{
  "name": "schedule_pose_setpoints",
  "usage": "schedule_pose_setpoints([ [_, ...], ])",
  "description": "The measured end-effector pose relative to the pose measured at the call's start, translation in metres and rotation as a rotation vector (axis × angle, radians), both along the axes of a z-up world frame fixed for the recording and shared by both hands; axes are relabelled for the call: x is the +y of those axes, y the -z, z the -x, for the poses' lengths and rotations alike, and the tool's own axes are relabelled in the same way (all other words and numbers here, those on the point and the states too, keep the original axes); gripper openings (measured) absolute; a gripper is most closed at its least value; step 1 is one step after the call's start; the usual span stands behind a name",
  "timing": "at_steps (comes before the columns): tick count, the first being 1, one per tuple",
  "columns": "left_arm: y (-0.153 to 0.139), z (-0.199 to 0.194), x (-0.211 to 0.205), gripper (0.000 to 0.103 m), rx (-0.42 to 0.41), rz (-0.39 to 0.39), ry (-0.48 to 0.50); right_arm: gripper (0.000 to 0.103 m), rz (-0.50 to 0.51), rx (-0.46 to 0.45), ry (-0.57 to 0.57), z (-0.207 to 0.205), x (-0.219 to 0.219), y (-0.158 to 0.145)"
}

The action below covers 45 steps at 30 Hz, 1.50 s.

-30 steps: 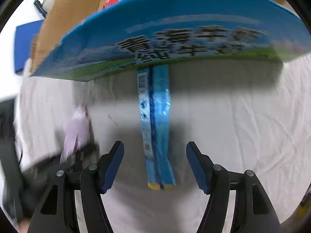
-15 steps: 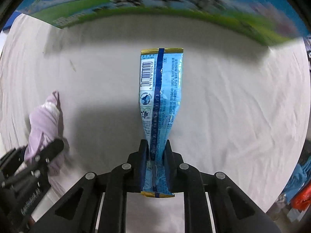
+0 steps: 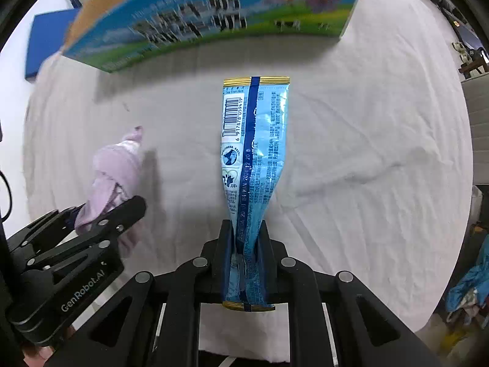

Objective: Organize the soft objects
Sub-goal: 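Carry the towel and blue pack into the box and open both tools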

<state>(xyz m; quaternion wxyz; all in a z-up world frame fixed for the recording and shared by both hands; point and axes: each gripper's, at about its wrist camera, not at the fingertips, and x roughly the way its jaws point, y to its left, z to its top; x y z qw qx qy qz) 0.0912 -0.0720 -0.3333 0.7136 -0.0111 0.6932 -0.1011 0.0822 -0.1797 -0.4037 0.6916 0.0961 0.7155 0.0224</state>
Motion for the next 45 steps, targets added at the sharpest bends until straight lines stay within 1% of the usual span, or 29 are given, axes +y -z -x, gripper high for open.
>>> schedule_pose_setpoints([
  [1, -0.010, 0.001, -0.003, 0.037, -0.015, 0.006, 0.004, 0.016, -0.010, -0.009, 0.001, -0.003, -0.011, -0.010],
  [2, -0.021, 0.001, -0.005, 0.037, -0.032, 0.017, 0.007, 0.016, -0.021, -0.021, -0.002, -0.003, -0.012, -0.019],
  [3, -0.027, -0.016, 0.008, 0.037, -0.042, 0.024, 0.008, 0.016, -0.034, -0.035, 0.001, 0.001, -0.020, -0.030],
  [5, -0.047, -0.014, 0.009, 0.037, -0.076, 0.045, 0.006, 0.016, -0.060, -0.070, -0.003, 0.001, -0.023, -0.052],
  [6, -0.061, -0.016, 0.024, 0.037, -0.093, 0.058, 0.004, 0.016, -0.073, -0.085, -0.003, 0.004, -0.031, -0.066],
  [7, -0.076, -0.023, 0.037, 0.037, -0.112, 0.068, 0.003, 0.016, -0.090, -0.103, 0.001, 0.000, -0.034, -0.079],
  [9, -0.104, -0.036, 0.038, 0.037, -0.143, 0.080, 0.004, 0.016, -0.119, -0.138, -0.003, -0.007, -0.029, -0.101],
  [11, -0.126, -0.055, 0.036, 0.037, -0.179, 0.090, 0.000, 0.016, -0.148, -0.178, -0.007, -0.023, -0.051, -0.138],
  [12, -0.129, -0.065, 0.027, 0.037, -0.188, 0.094, -0.002, 0.016, -0.156, -0.194, -0.011, -0.030, -0.050, -0.147],
  [13, -0.140, -0.076, 0.029, 0.037, -0.202, 0.102, -0.005, 0.016, -0.165, -0.213, -0.012, -0.041, -0.050, -0.157],
  [14, -0.145, -0.084, 0.030, 0.037, -0.210, 0.105, -0.009, 0.016, -0.169, -0.231, -0.016, -0.054, -0.044, -0.162],
  [15, -0.149, -0.093, 0.023, 0.037, -0.220, 0.104, -0.015, 0.016, -0.166, -0.241, -0.018, -0.063, -0.045, -0.169],
  [17, -0.159, -0.120, 0.027, 0.037, -0.244, 0.104, -0.022, 0.016, -0.167, -0.263, -0.018, -0.087, -0.041, -0.179],
  [18, -0.156, -0.132, 0.025, 0.037, -0.251, 0.099, -0.027, 0.016, -0.160, -0.272, -0.018, -0.096, -0.044, -0.183],
  [20, -0.159, -0.159, 0.026, 0.037, -0.255, 0.088, -0.027, 0.016, -0.155, -0.279, -0.012, -0.123, -0.047, -0.191],
  [22, -0.154, -0.183, 0.024, 0.037, -0.242, 0.085, -0.029, 0.016, -0.137, -0.282, -0.003, -0.146, -0.048, -0.191],
  [26, -0.140, -0.223, 0.024, 0.037, -0.188, 0.090, -0.015, 0.016, -0.119, -0.265, 0.023, -0.198, -0.054, -0.176],
  [29, -0.114, -0.254, 0.023, 0.037, -0.124, 0.088, -0.015, 0.016, -0.103, -0.240, 0.045, -0.231, -0.057, -0.154],
  [31, -0.097, -0.263, 0.025, 0.037, -0.077, 0.101, -0.022, 0.016, -0.092, -0.215, 0.056, -0.249, -0.058, -0.139],
  [32, -0.083, -0.271, 0.025, 0.037, -0.044, 0.101, -0.033, 0.016, -0.090, -0.203, 0.055, -0.256, -0.058, -0.131],
  [34, -0.066, -0.279, 0.026, 0.037, -0.001, 0.100, -0.041, 0.016, -0.075, -0.180, 0.057, -0.265, -0.058, -0.114],
  [36, -0.052, -0.287, 0.025, 0.037, 0.024, 0.099, -0.044, 0.016, -0.059, -0.160, 0.047, -0.273, -0.056, -0.097],
  [38, -0.044, -0.291, 0.021, 0.038, 0.036, 0.097, -0.036, 0.016, -0.055, -0.137, 0.042, -0.280, -0.056, -0.078],
  [40, -0.038, -0.291, 0.018, 0.038, 0.064, 0.094, -0.026, 0.019, -0.060, -0.115, 0.038, -0.282, -0.057, -0.066],
  [43, -0.027, -0.289, 0.013, 0.039, 0.115, 0.079, -0.025, 0.020, -0.067, -0.070, 0.028, -0.286, -0.059, -0.048],
  [44, -0.025, -0.288, 0.012, 0.041, 0.117, 0.076, -0.023, 0.020, -0.062, -0.058, 0.023, -0.287, -0.060, -0.044],
  [45, -0.024, -0.288, 0.012, 0.045, 0.116, 0.071, -0.021, 0.025, -0.056, -0.057, 0.023, -0.288, -0.062, -0.044],
])
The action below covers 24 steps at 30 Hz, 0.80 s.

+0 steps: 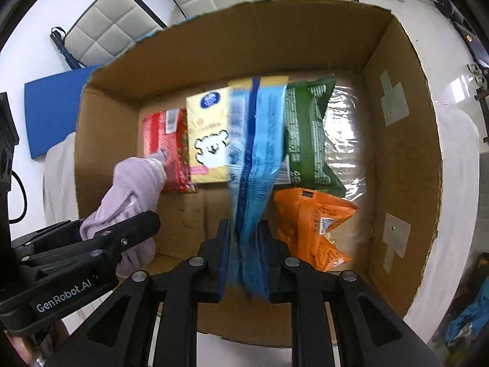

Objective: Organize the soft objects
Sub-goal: 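Carry the towel and blue pack into the box and open both tools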

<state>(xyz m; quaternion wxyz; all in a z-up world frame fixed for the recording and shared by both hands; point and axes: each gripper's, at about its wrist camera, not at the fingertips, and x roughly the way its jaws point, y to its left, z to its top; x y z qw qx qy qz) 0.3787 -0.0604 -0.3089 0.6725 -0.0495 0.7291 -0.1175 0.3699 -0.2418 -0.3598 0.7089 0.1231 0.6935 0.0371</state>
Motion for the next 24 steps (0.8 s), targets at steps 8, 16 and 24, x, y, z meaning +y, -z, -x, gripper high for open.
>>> schedule_pose_setpoints([
  [8, -0.006, 0.008, -0.003, 0.065, -0.052, -0.035, -0.004, 0.052, 0.076, -0.027, -0.021, 0.005, -0.010, -0.011],
  [16, -0.018, 0.009, 0.004, 0.093, -0.158, -0.094, -0.008, 0.067, 0.131, -0.035, -0.018, 0.016, -0.018, -0.016],
  [24, -0.024, 0.015, 0.008, 0.103, -0.209, -0.147, -0.026, 0.103, 0.174, -0.037, -0.013, 0.026, -0.026, -0.020],
])
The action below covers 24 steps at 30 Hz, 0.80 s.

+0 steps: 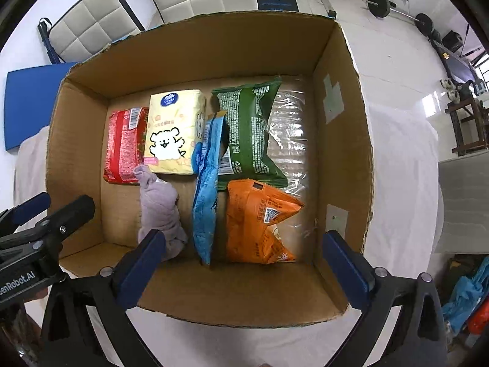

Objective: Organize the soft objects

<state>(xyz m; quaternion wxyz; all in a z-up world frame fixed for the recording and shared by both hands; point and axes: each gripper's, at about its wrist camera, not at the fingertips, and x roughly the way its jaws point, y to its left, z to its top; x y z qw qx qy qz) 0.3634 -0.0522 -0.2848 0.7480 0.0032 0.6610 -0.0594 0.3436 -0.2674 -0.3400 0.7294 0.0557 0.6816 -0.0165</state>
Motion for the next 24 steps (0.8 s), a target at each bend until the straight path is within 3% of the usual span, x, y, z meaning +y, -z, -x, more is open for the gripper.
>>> schedule_pose_setpoints([
  [8, -0.015, 0.009, 0.000, 0.103, -0.041, -0.030, -0.003, 0.103, 0.028, -0.013, 0.001, 0.009, 0.000, -0.004],
  [12, -0.041, 0.024, 0.003, 0.103, -0.098, -0.037, -0.010, 0.103, 0.020, -0.031, 0.007, 0.019, -0.002, -0.019],
  [16, -0.080, 0.054, 0.005, 0.103, -0.181, -0.014, -0.027, 0.103, 0.031, -0.116, 0.018, 0.044, -0.009, -0.058],
  [24, -0.162, 0.141, 0.004, 0.103, -0.315, 0.016, -0.020, 0.103, 0.023, -0.286, 0.064, 0.138, -0.032, -0.145],
])
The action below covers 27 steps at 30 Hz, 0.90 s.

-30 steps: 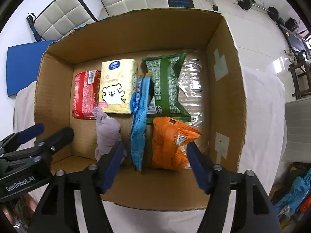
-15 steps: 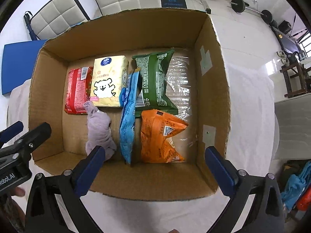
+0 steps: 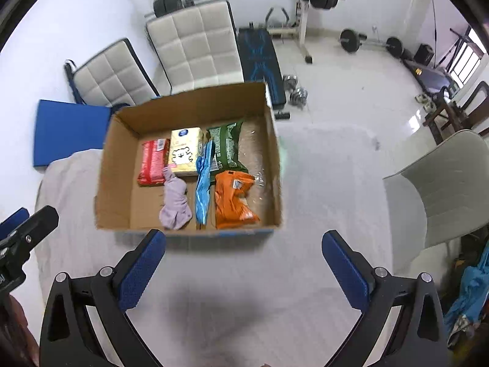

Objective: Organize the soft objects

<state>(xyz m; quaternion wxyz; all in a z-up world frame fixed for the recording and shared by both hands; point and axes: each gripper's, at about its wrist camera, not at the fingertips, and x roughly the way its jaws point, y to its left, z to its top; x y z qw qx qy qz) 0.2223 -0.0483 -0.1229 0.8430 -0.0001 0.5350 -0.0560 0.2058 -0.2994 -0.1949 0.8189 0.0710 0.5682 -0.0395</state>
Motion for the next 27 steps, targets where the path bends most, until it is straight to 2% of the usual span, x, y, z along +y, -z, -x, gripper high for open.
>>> schedule_pose_setpoints([
  [5, -0.047, 0.055, 0.002, 0.103, -0.055, 0.019, 0.008, 0.103, 0.001, -0.080, -0.035, 0.063, 0.002, -0.057],
  [14, -0.095, 0.122, 0.011, 0.103, -0.101, 0.053, -0.027, 0.103, -0.014, -0.158, -0.049, 0.156, 0.006, -0.131],
  [18, -0.115, 0.143, 0.013, 0.103, -0.123, 0.044, -0.035, 0.103, -0.001, -0.190, -0.064, 0.185, 0.011, -0.155],
  [27, -0.132, 0.180, 0.010, 0.103, -0.145, 0.016, -0.019, 0.103, 0.002, -0.234, -0.111, 0.221, 0.031, -0.187],
])
